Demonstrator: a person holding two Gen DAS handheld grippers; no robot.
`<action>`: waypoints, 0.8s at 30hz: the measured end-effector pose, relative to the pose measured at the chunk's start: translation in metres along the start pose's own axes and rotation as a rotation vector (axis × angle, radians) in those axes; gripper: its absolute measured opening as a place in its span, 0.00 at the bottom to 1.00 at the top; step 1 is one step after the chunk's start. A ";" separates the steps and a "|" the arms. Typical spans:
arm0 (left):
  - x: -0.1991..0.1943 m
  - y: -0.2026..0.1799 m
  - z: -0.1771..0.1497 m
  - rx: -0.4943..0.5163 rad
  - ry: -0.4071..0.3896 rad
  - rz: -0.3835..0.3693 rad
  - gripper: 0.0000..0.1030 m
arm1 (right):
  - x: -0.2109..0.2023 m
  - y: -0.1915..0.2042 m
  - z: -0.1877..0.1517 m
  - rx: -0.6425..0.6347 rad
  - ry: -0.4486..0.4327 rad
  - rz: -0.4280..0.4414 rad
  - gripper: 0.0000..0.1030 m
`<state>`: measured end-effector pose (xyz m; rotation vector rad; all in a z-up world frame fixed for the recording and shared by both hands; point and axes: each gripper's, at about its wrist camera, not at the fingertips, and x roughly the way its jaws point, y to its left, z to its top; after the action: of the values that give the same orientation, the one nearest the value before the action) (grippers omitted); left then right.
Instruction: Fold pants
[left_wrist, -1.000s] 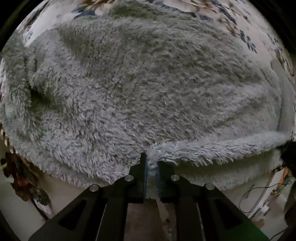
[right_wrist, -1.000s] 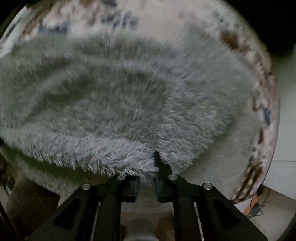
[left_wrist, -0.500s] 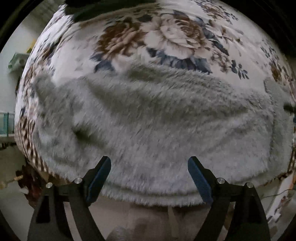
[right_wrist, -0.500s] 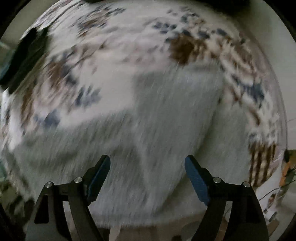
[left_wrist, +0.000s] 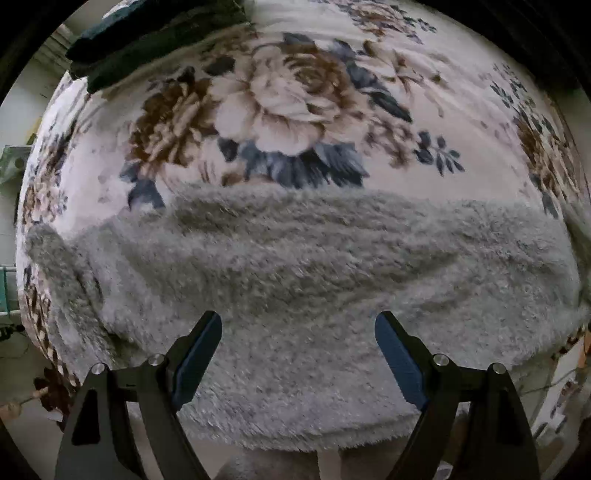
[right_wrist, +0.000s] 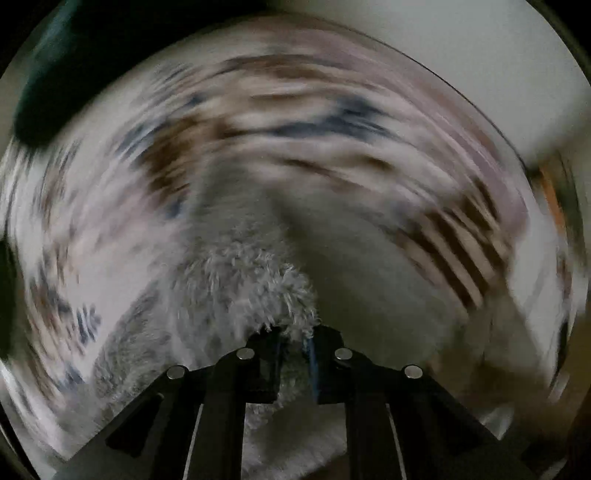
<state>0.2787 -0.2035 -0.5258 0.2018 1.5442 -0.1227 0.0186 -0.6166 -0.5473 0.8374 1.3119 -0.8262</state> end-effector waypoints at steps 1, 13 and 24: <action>0.002 -0.005 -0.003 0.010 0.006 0.003 0.82 | 0.004 -0.018 0.000 0.041 0.016 0.014 0.11; 0.021 -0.032 -0.024 0.086 0.076 0.003 0.82 | 0.027 -0.072 -0.034 0.241 0.079 0.234 0.69; 0.032 -0.003 -0.035 0.021 0.057 0.067 0.82 | 0.056 -0.050 -0.036 0.075 0.139 -0.012 0.06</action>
<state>0.2452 -0.1975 -0.5581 0.2748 1.5912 -0.0808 -0.0379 -0.6101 -0.6083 0.9613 1.4155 -0.8428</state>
